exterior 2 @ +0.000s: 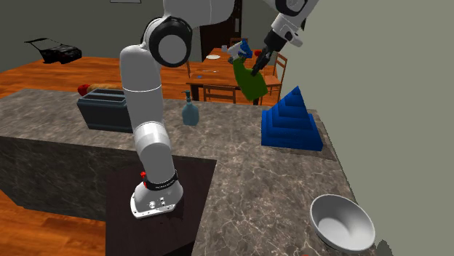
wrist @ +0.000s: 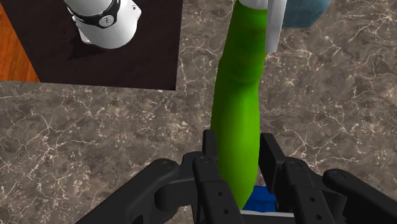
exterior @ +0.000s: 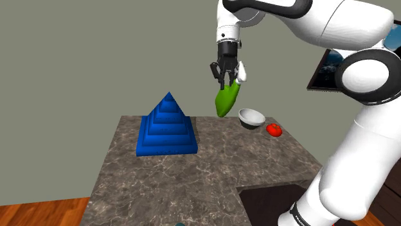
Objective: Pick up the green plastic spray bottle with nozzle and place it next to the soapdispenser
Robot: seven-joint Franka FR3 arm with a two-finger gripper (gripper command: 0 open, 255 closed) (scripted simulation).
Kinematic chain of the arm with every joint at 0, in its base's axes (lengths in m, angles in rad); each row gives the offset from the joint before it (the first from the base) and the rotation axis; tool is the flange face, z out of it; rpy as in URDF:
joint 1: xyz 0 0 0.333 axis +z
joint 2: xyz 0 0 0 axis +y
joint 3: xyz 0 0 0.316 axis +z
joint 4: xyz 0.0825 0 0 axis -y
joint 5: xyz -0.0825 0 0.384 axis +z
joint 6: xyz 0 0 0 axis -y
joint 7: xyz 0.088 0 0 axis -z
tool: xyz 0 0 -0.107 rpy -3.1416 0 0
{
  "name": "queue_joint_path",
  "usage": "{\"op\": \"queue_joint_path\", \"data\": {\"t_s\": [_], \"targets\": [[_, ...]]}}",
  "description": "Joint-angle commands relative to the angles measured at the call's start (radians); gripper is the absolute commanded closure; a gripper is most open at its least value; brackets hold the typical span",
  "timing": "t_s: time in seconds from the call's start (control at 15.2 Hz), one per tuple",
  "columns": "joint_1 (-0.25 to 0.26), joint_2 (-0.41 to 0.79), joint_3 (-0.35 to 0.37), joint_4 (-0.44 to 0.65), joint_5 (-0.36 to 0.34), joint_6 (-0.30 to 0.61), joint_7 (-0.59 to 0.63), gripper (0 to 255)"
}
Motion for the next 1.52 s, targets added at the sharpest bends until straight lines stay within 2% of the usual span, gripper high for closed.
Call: {"op": "queue_joint_path", "data": {"t_s": [0.0, 0.73, 1.45], "targets": [[0.027, -0.031, 0.022, -0.041, 0.018, 0.024, 0.051, 255], [0.161, -0.085, 0.152, -0.128, 0.112, 0.148, 0.31, 255], [0.301, -0.007, 0.285, -0.057, 0.165, 0.271, 0.565, 255]]}}
